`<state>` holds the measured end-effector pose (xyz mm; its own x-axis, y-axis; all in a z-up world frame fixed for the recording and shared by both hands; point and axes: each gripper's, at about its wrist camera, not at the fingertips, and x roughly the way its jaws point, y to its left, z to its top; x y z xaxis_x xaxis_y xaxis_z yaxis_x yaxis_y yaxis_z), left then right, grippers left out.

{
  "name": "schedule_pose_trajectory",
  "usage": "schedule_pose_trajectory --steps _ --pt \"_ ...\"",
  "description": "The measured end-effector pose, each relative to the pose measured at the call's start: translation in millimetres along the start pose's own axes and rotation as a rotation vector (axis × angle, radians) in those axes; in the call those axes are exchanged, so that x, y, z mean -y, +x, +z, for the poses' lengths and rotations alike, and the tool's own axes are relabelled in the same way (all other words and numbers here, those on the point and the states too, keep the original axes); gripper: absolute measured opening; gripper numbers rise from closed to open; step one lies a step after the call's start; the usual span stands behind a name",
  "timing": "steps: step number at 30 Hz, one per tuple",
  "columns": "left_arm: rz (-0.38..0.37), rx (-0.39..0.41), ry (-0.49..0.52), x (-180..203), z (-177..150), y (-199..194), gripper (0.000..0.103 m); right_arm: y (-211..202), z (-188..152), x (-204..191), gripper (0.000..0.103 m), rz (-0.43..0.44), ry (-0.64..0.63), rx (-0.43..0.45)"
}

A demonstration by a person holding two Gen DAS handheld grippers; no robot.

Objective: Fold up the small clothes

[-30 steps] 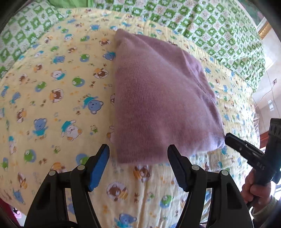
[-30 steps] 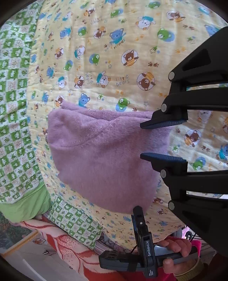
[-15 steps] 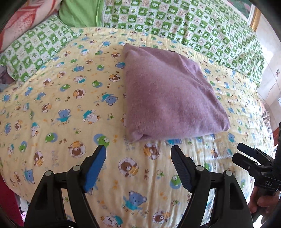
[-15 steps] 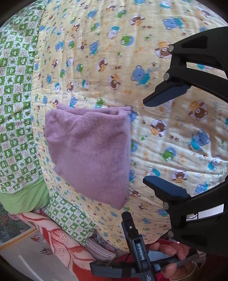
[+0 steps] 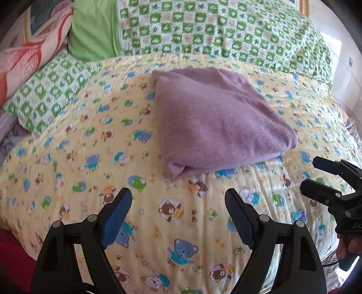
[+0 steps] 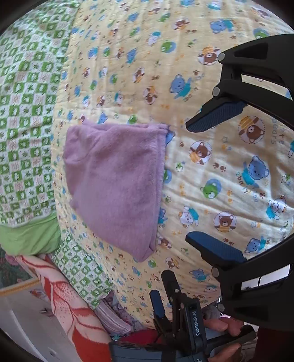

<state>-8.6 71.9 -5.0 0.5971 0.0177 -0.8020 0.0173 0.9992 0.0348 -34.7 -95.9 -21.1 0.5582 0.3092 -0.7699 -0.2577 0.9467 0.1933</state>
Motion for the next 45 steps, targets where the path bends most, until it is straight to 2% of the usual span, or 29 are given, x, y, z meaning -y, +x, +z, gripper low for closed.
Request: schedule_pose_trajectory --steps 7,11,22,45 --pt "-0.001 0.038 -0.022 1 10 -5 0.086 -2 11 -8 0.096 0.005 -0.057 0.042" --pt "0.008 0.043 -0.04 0 12 -2 0.086 3 16 -6 0.099 -0.012 -0.07 0.037" --pt "0.035 0.035 -0.057 -4 14 11 0.087 19 22 5 0.099 -0.007 -0.031 0.033" --pt "0.048 0.037 -0.084 -4 14 15 0.087 34 27 4 0.099 0.002 -0.058 0.033"
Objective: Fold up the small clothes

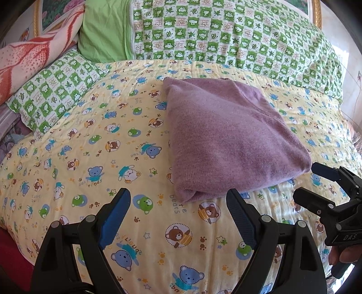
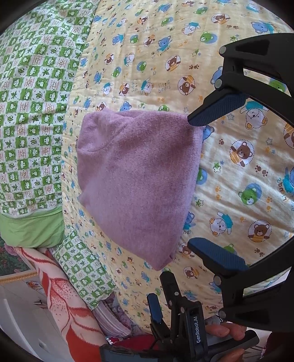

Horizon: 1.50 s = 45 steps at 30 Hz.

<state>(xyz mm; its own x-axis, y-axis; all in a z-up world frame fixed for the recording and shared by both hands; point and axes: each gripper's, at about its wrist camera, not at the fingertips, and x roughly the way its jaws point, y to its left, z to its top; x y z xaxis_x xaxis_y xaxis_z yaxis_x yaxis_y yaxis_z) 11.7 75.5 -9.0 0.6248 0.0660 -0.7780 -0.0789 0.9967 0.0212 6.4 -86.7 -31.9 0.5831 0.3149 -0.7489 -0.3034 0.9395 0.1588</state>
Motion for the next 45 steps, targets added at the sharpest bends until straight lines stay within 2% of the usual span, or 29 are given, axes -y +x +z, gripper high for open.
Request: schedule_pose_trajectory --steps 27,45 --pt "-0.013 0.015 0.057 18 2 -4 0.088 -9 -3 9 0.099 0.002 0.017 0.027" --pt "-0.027 0.002 0.063 15 4 -1 0.089 -11 -2 6 0.099 -0.001 0.021 0.027"
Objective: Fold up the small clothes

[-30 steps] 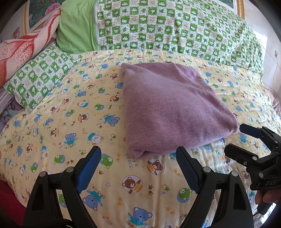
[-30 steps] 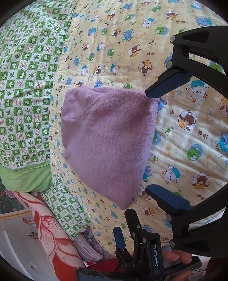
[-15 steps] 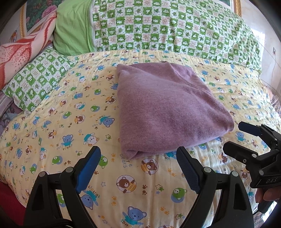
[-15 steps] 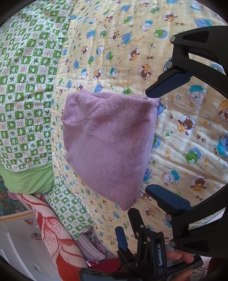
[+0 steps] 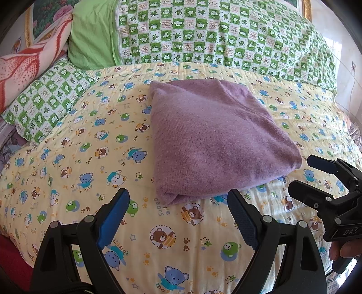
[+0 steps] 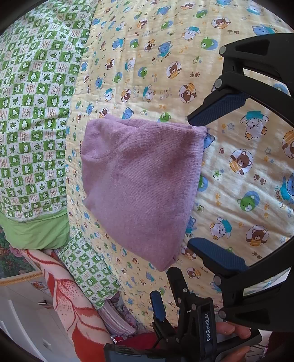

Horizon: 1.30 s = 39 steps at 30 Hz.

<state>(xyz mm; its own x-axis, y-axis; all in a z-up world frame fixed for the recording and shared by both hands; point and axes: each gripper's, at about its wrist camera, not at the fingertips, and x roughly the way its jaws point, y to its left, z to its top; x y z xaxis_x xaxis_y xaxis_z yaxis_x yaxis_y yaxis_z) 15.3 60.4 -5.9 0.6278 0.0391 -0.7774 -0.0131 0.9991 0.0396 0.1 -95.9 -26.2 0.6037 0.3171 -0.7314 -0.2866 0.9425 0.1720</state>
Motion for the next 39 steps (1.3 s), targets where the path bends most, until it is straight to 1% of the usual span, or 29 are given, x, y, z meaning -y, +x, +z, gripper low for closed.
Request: schedule_pose_trajectory --steps 22,33,39 --pt "-0.009 -0.004 -0.011 -2 5 0 0.089 2 4 2 0.099 0.004 -0.002 0.0" --pt "-0.012 0.009 -0.021 -2 11 -3 0.089 0 15 4 0.099 0.013 -0.001 0.022" --pt "-0.007 0.009 -0.025 -3 13 -2 0.09 2 17 5 0.099 0.012 0.004 0.019"
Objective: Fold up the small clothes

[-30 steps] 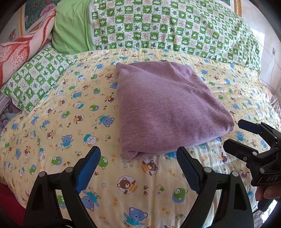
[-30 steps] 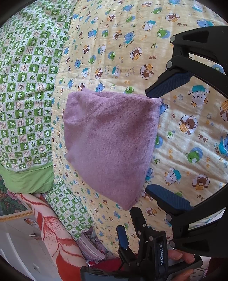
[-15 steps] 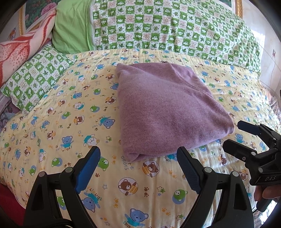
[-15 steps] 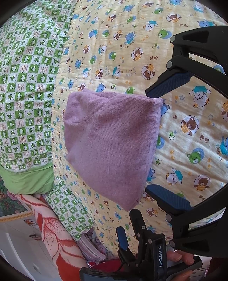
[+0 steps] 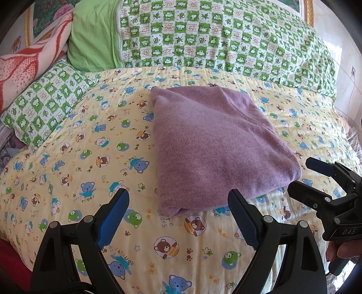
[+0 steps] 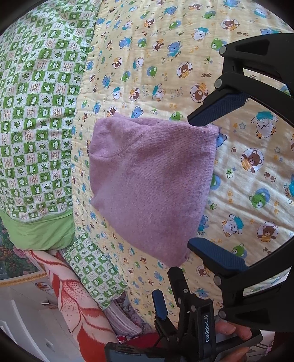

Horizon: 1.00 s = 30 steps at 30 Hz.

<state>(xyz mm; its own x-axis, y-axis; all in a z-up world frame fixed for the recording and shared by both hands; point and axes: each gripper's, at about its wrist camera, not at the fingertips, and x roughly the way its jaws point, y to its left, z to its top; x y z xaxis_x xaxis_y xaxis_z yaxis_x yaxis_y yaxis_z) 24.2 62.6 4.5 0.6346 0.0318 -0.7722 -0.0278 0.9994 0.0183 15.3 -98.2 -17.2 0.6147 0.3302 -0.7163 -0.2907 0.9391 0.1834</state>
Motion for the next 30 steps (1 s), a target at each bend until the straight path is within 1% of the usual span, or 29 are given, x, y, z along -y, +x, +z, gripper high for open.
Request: schedule_pose_trajectory --steps 7,11,14,19,22,30 --pt "0.004 -0.012 -0.004 -1 2 2 0.09 0 3 4 0.099 0.002 0.02 0.006" --pt "0.007 -0.017 0.011 1 4 2 0.09 1 6 7 0.099 -0.004 0.024 0.006" --pt "0.008 -0.01 0.024 2 6 1 0.09 1 9 12 0.099 -0.001 0.049 0.005" --pt "0.006 -0.009 0.013 0 11 0 0.09 2 11 18 0.099 -0.006 0.071 0.004" --pt "0.002 -0.022 0.002 -2 14 1 0.09 3 13 20 0.099 -0.003 0.077 0.0" --pt "0.003 -0.023 0.001 2 13 0 0.09 5 15 21 0.099 0.008 0.096 -0.014"
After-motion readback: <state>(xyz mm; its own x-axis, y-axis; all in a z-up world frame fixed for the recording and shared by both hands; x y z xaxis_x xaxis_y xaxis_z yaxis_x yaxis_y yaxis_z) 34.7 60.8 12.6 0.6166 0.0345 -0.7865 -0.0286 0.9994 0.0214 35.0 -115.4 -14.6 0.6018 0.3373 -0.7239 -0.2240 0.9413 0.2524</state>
